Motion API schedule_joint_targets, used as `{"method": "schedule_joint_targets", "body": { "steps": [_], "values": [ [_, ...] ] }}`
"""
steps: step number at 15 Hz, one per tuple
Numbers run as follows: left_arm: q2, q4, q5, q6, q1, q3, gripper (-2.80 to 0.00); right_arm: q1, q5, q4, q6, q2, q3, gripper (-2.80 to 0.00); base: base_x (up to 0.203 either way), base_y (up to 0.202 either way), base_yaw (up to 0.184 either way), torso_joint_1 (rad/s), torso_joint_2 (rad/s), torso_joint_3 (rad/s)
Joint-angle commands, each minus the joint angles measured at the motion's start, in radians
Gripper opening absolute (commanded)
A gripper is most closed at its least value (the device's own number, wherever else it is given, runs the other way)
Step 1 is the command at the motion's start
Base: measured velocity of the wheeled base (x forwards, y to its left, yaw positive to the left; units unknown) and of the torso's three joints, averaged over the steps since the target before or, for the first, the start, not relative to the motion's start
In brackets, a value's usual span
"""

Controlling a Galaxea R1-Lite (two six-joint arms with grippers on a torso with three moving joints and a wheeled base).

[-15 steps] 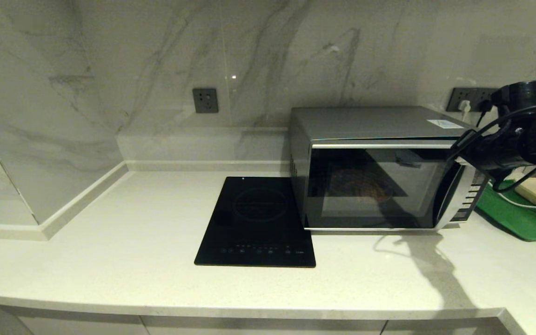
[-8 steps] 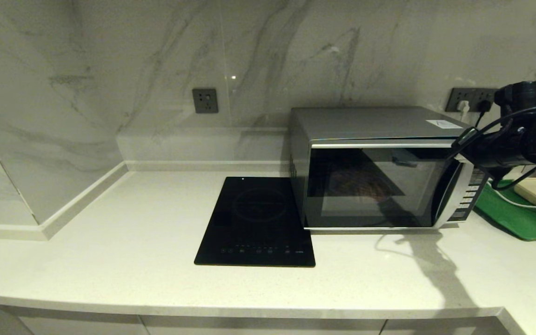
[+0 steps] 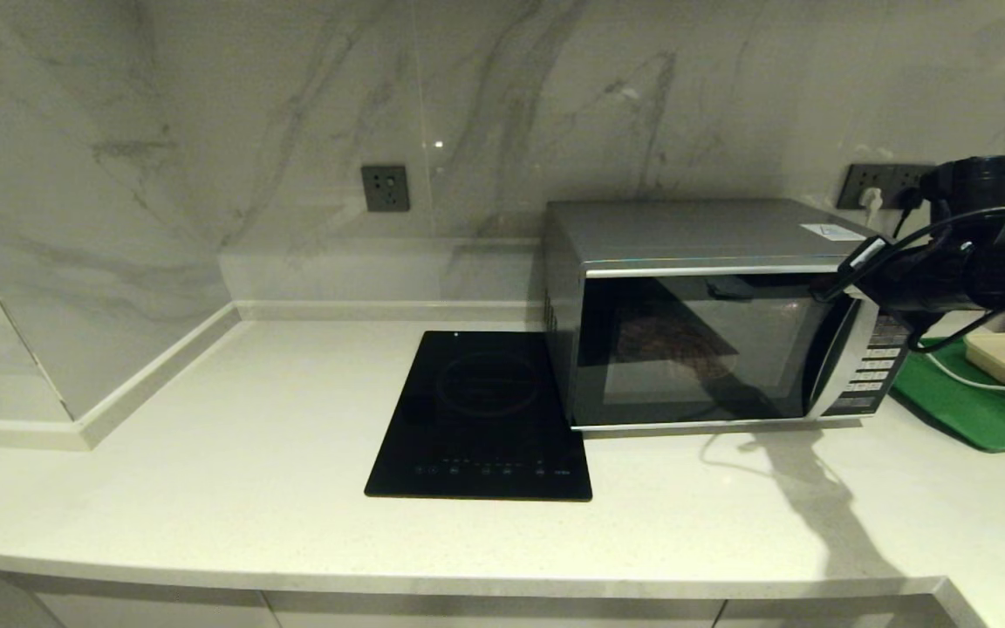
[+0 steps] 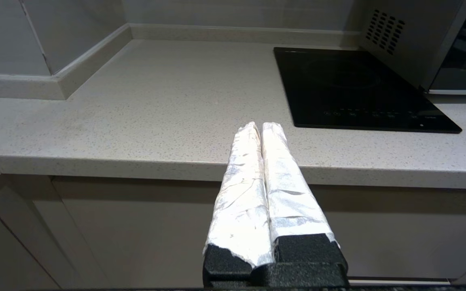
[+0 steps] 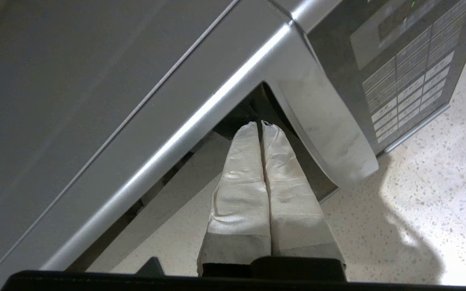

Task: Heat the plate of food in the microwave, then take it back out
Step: Close the microwave oven

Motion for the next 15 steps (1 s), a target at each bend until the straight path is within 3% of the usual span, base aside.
{"method": "schedule_joint_targets", "body": {
  "steps": [1, 4, 10, 15],
  "values": [
    [-0.001, 0.000, 0.000, 0.000, 0.001, 0.000, -2.80, 0.000, -0.001, 0.004, 0.004, 0.009, 0.000, -2.80, 0.000, 0.000, 0.000, 0.000, 0.00, 0.000],
    [0.000, 0.000, 0.000, 0.000, 0.001, 0.000, -2.80, 0.000, 0.002, 0.009, 0.004, -0.037, 0.030, -2.80, 0.000, 0.000, 0.000, 0.000, 0.00, 0.000],
    [-0.001, 0.000, 0.000, 0.000, 0.000, 0.000, -2.80, -0.001, 0.092, 0.009, -0.018, -0.266, 0.236, -2.80, 0.000, 0.000, 0.000, 0.000, 0.00, 0.000],
    [-0.001, 0.000, 0.000, 0.000, -0.001, 0.000, -2.80, 0.002, 0.235, 0.049, -0.063, -0.380, 0.353, -2.80, 0.000, 0.000, 0.000, 0.000, 0.00, 0.000]
  ]
}}
